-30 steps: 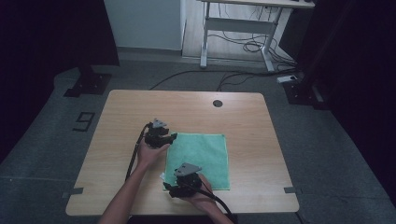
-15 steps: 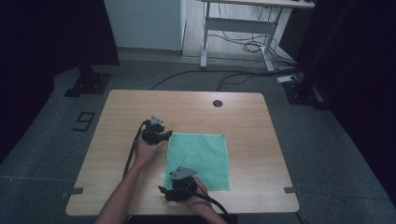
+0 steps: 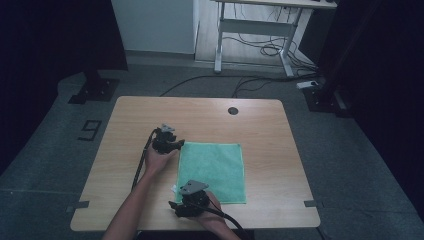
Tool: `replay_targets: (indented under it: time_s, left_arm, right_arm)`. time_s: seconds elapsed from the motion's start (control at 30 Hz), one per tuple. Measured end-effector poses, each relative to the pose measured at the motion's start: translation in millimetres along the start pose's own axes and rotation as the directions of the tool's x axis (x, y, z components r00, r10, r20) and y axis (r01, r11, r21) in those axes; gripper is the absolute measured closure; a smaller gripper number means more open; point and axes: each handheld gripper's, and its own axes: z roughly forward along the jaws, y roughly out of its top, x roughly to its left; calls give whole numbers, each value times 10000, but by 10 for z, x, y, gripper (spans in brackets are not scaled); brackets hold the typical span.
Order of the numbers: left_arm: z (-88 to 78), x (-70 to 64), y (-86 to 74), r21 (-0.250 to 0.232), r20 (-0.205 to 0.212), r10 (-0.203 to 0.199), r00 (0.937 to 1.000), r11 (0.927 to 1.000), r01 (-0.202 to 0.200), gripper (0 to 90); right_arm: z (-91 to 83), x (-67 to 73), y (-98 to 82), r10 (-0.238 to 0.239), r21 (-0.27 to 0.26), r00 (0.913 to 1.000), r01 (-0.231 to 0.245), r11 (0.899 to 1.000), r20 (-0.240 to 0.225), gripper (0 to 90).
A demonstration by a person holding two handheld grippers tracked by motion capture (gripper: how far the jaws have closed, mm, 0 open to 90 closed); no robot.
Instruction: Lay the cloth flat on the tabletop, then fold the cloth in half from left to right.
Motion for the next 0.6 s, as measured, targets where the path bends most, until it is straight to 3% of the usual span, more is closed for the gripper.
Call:
replay_targets:
  time_s: [0.33, 0.47, 0.6]
  left_arm:
    - [73, -62, 60, 113, 166, 125, 9998, 9999, -127, 549]
    - [124, -66, 32, 432, 236, -18, 9997, 9991, 8, 596]
    - [139, -79, 28, 458, 292, -42, 9996, 9989, 29, 655]
  right_arm:
    - [-2, 26, -10, -94, -28, 10000, 94, 10000, 4, 393]
    - [20, 24, -21, -125, 107, 9998, 126, 9999, -125, 438]
    - [45, 32, -35, -206, 288, 9997, 209, 9994, -127, 461]
